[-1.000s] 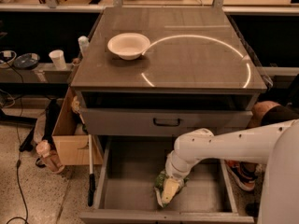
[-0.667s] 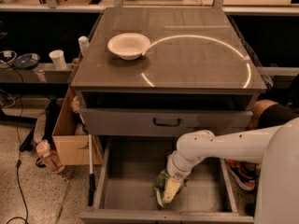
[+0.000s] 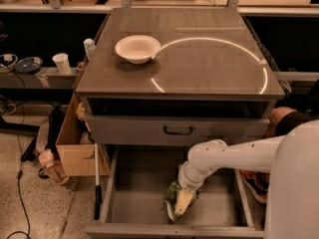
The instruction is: Pick green jalapeno chip bag from middle drawer and place on counter
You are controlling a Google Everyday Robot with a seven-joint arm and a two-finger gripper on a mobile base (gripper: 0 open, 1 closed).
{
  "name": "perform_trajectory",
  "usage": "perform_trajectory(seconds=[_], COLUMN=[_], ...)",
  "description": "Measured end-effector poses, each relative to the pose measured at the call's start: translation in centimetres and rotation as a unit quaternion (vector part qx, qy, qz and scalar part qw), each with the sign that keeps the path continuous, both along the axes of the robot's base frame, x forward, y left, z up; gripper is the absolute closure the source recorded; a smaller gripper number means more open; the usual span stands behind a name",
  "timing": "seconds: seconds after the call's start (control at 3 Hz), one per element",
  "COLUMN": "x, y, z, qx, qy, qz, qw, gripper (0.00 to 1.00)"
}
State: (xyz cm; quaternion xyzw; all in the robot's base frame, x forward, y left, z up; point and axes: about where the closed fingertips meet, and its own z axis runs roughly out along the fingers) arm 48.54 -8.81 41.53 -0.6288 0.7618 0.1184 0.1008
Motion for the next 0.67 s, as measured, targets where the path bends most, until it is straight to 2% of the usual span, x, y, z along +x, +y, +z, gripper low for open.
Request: perform_trajectory(seconds=[0.67], x=[0.80], y=[-0.06], z=[-1.12], qx=[-0.033], qy=[-0.024], qz=[-0.048], qw=[0.9980], gripper=[0.00])
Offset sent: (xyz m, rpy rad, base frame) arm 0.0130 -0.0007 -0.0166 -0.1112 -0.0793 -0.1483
